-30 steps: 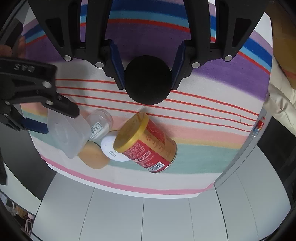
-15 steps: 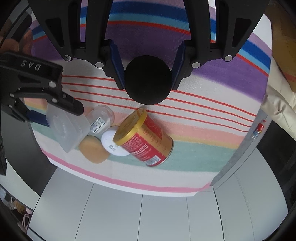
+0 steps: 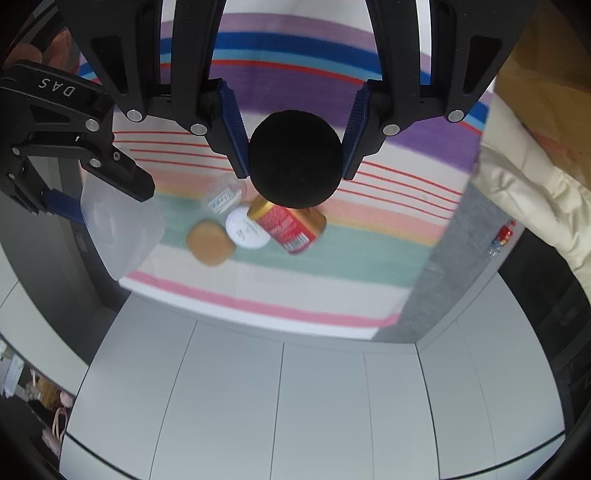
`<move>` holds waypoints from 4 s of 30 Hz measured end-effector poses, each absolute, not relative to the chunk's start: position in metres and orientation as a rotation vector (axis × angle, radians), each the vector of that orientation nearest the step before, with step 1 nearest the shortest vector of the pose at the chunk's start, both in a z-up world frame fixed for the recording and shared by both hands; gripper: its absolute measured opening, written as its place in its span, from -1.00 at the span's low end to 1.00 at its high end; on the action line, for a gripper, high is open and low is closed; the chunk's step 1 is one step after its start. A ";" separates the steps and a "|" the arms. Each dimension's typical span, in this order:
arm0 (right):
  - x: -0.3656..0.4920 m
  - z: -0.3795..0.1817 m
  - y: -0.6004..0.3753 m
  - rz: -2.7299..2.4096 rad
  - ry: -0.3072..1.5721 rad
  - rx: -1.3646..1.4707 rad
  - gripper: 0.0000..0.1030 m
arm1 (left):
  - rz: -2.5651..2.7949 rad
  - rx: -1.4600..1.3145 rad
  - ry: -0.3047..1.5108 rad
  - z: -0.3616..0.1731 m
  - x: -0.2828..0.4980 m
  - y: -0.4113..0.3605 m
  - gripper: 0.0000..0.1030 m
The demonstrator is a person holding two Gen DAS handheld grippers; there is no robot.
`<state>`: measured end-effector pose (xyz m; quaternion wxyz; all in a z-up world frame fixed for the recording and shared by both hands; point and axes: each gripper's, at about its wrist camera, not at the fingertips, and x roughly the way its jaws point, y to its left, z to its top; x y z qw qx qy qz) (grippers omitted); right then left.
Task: Organize objects
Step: 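Carry the black puff and clear plastic box over the cardboard box, then open the left tool to drop the puff while the right tool drops the clear box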
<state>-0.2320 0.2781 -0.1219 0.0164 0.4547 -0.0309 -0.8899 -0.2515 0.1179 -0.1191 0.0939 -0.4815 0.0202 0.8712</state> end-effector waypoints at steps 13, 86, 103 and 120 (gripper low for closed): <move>-0.182 -0.041 0.252 -2.835 -0.129 1.315 0.80 | 2.662 -1.329 -0.008 -0.040 -0.211 0.074 -0.02; -0.155 -0.003 -0.122 -2.390 0.226 1.035 0.80 | 3.247 -1.278 -0.419 -0.007 -0.029 -0.282 1.00; -0.137 -0.014 -0.197 -2.300 0.345 1.046 0.81 | 3.330 -1.284 -0.482 -0.005 0.016 -0.325 1.00; -0.156 -0.018 -0.168 -2.374 0.266 1.115 1.00 | 3.312 -1.289 -0.483 -0.006 0.002 -0.317 1.00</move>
